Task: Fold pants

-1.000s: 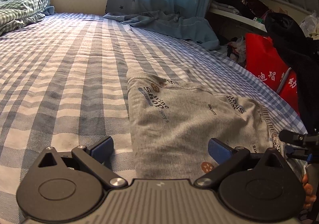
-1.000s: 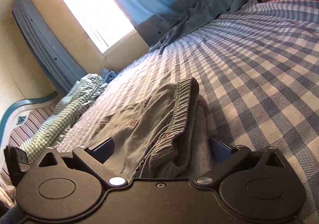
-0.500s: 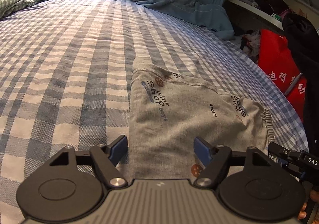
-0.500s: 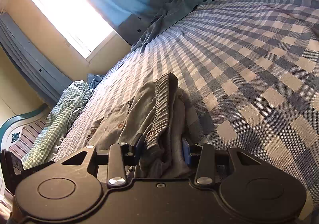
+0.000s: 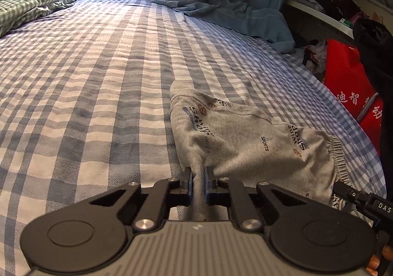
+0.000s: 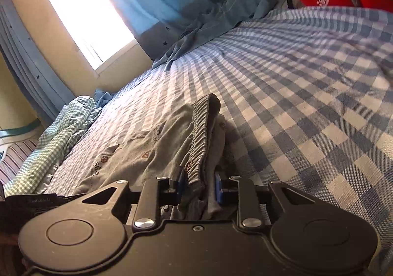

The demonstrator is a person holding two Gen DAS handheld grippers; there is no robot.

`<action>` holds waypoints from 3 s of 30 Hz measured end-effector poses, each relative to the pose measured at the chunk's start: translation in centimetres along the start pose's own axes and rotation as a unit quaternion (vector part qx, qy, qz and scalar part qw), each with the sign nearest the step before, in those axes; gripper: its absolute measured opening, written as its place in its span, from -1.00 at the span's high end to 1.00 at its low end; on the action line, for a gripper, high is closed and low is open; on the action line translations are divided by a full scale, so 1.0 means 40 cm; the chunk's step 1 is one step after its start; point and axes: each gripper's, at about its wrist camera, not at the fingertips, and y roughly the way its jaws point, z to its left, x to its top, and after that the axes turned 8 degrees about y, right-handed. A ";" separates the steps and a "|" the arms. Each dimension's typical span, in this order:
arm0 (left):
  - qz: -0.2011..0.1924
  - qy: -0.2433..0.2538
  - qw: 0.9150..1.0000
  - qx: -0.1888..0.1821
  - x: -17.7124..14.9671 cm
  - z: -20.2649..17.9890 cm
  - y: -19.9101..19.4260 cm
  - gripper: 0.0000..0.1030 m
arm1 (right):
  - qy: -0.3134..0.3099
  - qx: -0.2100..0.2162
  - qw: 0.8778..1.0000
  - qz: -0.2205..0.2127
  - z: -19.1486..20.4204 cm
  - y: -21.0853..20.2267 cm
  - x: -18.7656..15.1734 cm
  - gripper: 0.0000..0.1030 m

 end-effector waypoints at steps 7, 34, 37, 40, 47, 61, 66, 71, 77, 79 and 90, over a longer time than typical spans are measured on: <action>-0.005 0.020 0.999 -0.035 0.048 -0.002 -0.037 0.87 | 0.009 0.041 0.999 -0.014 0.072 -0.040 0.032 0.55; -0.114 0.009 0.989 0.091 0.304 0.462 -0.248 0.89 | -0.119 0.208 0.970 0.048 0.751 0.376 0.054 0.56; -0.095 -0.008 0.988 0.123 0.259 0.521 -0.209 0.89 | -0.110 0.195 0.972 0.068 0.751 0.442 0.003 0.56; -0.070 -0.024 0.989 0.126 0.201 0.549 -0.176 0.88 | -0.101 0.175 0.975 0.092 0.727 0.480 -0.053 0.56; -0.067 -0.042 0.988 0.133 0.112 0.579 -0.181 0.87 | -0.063 0.139 0.984 0.094 0.644 0.469 -0.084 0.54; -0.050 -0.037 0.983 0.173 0.090 0.546 -0.206 -0.37 | -0.122 0.079 0.986 0.083 0.625 0.441 -0.121 -0.21; -0.067 -0.038 0.983 0.167 0.094 0.517 -0.250 -0.79 | -0.163 0.084 0.982 0.049 0.657 0.375 -0.124 -0.65; -0.095 -0.027 0.980 0.171 0.088 0.468 -0.310 -0.99 | -0.191 0.093 0.977 0.011 0.684 0.300 -0.129 -0.99; -0.129 -0.012 0.973 0.189 0.037 0.410 -0.382 -0.99 | -0.230 0.090 0.969 -0.033 0.696 0.204 -0.172 -0.99; -0.143 -0.007 0.970 0.197 0.008 0.390 -0.407 -0.99 | -0.242 0.090 0.965 -0.047 0.690 0.169 -0.200 -0.99; -0.156 0.019 0.964 0.216 -0.211 0.312 -0.468 -0.99 | -0.284 0.077 0.952 -0.087 0.633 -0.004 -0.401 -0.99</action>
